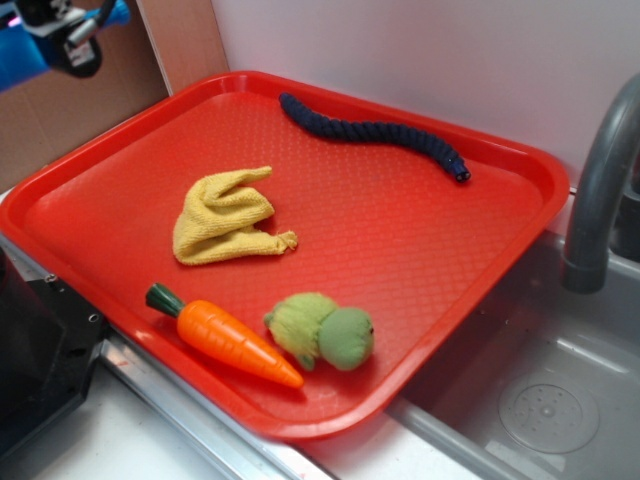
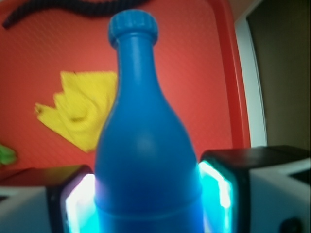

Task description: Grab the blue bottle.

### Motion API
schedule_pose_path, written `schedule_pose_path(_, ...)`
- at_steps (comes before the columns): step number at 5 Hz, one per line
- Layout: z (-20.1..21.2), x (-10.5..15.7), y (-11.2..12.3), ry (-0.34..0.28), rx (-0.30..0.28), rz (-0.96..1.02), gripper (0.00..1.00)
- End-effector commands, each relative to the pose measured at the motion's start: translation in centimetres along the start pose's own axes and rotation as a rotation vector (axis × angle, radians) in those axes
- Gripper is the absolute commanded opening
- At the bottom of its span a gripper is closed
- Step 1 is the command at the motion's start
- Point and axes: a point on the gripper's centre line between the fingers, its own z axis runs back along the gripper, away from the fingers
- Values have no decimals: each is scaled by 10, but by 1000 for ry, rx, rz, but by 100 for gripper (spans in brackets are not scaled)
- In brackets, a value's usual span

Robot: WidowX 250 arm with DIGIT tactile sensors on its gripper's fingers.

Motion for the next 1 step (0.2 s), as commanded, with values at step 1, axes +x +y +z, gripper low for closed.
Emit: schedule_pose_path(1, -22, 41, 15, 41, 42, 95, 0)
